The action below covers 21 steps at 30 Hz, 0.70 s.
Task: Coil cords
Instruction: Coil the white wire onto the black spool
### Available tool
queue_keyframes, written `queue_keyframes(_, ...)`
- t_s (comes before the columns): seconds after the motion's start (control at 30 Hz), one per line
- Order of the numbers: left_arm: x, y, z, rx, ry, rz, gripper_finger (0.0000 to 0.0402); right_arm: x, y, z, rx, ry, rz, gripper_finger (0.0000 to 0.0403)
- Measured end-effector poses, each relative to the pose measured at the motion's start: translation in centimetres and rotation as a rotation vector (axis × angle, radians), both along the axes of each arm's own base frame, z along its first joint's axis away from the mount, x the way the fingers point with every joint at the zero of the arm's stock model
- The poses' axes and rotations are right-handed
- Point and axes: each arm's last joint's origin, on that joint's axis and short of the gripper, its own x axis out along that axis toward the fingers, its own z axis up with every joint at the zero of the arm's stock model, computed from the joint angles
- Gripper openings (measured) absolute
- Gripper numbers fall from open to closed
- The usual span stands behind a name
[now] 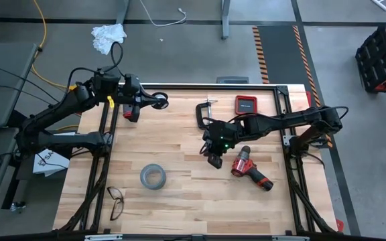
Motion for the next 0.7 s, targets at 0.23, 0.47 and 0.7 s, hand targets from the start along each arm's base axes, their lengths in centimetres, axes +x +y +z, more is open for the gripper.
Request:
queue_keyframes(0.23,0.2,0.0,-1.4,-0.068,-0.03,0.016,0.0005,-0.1,-0.2,-0.1,-0.015,0.007,0.026,0.0)
queue_keyframes(0.47,0.2,-0.9,-5.8,-0.186,-0.123,0.029,0.0004,-0.2,-0.3,-0.2,-0.02,0.021,0.037,0.0)
queue_keyframes(0.7,0.3,-1.5,-8.6,-0.155,-0.049,0.079,0.0003,-0.2,-0.7,-0.2,-0.023,0.022,0.036,0.0)
